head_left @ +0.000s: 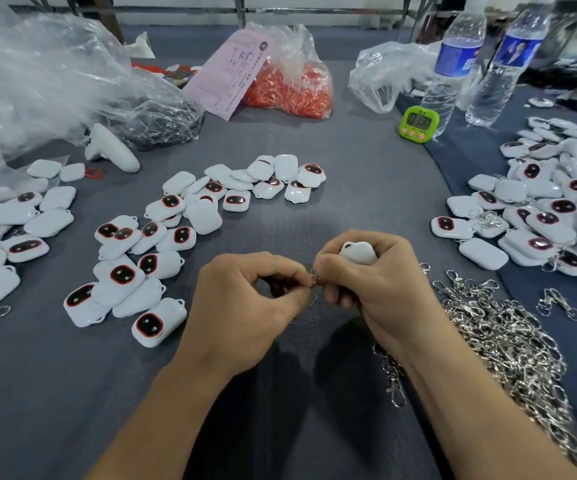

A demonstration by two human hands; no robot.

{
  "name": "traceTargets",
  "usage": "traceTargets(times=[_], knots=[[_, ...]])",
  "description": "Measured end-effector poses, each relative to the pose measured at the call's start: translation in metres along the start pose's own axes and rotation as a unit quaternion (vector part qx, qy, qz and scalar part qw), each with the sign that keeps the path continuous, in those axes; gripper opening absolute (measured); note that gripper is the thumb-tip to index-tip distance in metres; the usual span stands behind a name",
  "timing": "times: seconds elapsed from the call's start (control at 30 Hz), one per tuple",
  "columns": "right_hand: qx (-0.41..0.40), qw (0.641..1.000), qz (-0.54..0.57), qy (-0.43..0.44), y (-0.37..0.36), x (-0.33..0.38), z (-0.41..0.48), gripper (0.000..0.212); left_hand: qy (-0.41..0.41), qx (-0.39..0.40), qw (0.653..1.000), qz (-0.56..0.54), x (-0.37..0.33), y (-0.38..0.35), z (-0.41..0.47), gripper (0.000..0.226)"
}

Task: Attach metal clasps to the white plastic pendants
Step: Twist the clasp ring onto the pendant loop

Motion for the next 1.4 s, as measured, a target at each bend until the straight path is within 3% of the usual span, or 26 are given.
traceTargets(times=[0.07,0.3,0.53,0.67,0.87,0.97,1.13,1.4], knots=[[-0.006,0.999,-0.041,0.024,0.000,0.003,0.000,0.016,0.017,0.010,1.000,-0.024,0.002,-0.002,-0.001,0.003],[0.013,0.993,-0.098,0.064,-0.004,0.010,-0.001,0.015,0.089,0.052,0.979,-0.173,0.014,-0.010,0.003,0.006],[0.007,0.999,-0.002,-0.043,-0.001,-0.004,0.001,0.016,-0.019,-0.007,0.997,-0.069,-0.007,0.001,0.000,0.010],[0.015,0.995,0.033,-0.088,0.001,-0.011,0.001,0.028,-0.066,-0.019,0.997,0.045,-0.016,-0.002,-0.005,0.013],[-0.016,0.991,0.108,-0.075,0.005,-0.007,0.000,0.020,0.002,-0.059,0.995,0.075,-0.006,0.000,-0.005,0.021],[-0.026,0.996,0.059,-0.055,0.008,-0.005,0.001,0.031,0.036,-0.067,0.997,0.013,-0.002,0.000,-0.004,0.013],[-0.041,0.998,-0.056,-0.006,0.004,-0.002,0.000,0.020,0.068,-0.040,0.996,-0.031,0.000,-0.002,-0.002,0.009],[-0.029,0.998,-0.052,-0.032,0.001,-0.008,0.000,0.023,0.103,-0.046,0.993,-0.034,0.010,-0.003,-0.002,0.013]])
Point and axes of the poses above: each hand's wrist, its own z-axis towards the middle knuckle, its own y-axis out of the back of the hand, x = y × z, the point moved 6 cm from there along z, towards the middle knuckle, and after that the axes turned 9 degrees about x, right-handed, at the moved point
